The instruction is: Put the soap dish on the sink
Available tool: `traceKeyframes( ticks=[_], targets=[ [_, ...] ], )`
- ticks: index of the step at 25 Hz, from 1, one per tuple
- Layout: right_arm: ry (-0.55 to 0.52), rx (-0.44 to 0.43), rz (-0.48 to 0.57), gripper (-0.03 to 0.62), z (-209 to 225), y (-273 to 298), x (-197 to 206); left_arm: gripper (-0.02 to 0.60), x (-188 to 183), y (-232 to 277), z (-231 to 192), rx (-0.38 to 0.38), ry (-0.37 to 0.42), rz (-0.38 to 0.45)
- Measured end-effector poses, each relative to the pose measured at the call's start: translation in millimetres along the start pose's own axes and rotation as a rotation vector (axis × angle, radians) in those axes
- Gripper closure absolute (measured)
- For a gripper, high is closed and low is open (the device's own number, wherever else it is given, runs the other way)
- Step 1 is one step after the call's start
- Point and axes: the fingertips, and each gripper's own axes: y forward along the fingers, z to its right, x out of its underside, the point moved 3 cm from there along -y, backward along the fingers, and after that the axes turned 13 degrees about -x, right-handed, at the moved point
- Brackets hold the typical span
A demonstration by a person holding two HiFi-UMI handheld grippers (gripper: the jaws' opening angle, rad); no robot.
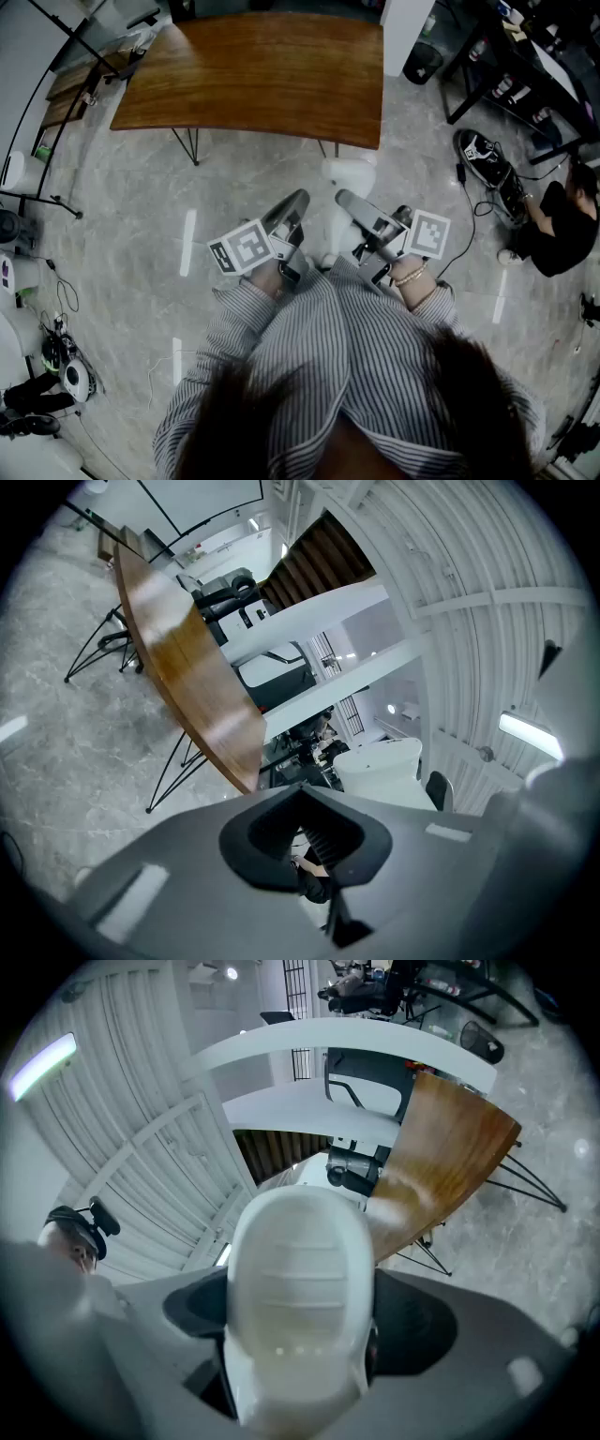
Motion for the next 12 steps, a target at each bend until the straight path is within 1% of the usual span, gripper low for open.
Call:
traceKeyframes(
  ticks=[4,12],
  targets=[
    [-0.026,0.02,-0.008,0.155,-0.6,-0.5,-0.3,0.581,1.6,1.1,4.4,0.021,-0.004,-0.017],
    [-0.029,0.023,-0.008,0.155,-1.0,-0.2,-0.7,0.581,-1.8,0.9,9.4,0.039,0.009,-0.004]
  ],
)
